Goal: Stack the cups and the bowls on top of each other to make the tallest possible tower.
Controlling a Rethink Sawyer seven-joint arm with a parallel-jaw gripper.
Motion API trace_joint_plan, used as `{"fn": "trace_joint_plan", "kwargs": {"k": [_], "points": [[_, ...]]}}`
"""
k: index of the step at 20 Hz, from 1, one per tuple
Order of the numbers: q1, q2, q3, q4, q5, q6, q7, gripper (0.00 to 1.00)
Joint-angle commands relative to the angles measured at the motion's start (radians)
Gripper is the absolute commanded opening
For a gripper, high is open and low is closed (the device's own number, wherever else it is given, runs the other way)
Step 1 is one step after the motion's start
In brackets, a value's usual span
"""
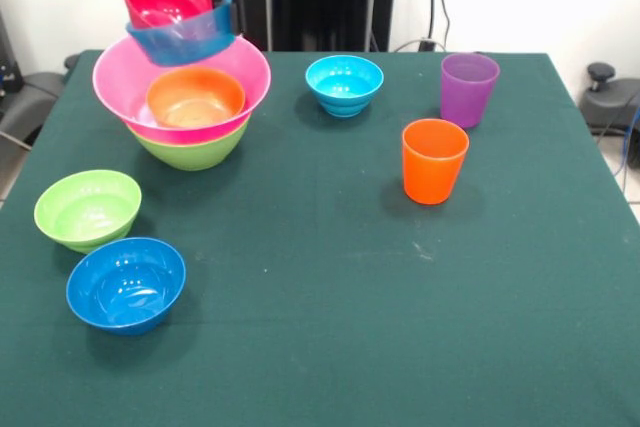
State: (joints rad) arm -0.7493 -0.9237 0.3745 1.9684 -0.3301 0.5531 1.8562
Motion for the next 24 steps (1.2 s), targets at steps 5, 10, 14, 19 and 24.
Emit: {"fn": "trace_joint_plan", "kwargs": {"k": [5,10,14,19,24], "points": [[0.004,0.097,0.006,0.075,-0.106,-0.086,-0.015,0.00],[-0.007,0.126,0.005,0.052,-0.127,-0.095,-0.021,0.00],[-0.022,0.139,0.016,0.051,-0.141,-0.123,-0.024,0.00],[-0.021,0.149,0.015,0.034,-0.159,-0.131,-0.022,1.00],[-0.024,0.160,0.021,0.015,-0.165,-0.124,-0.026,1.00]]}}
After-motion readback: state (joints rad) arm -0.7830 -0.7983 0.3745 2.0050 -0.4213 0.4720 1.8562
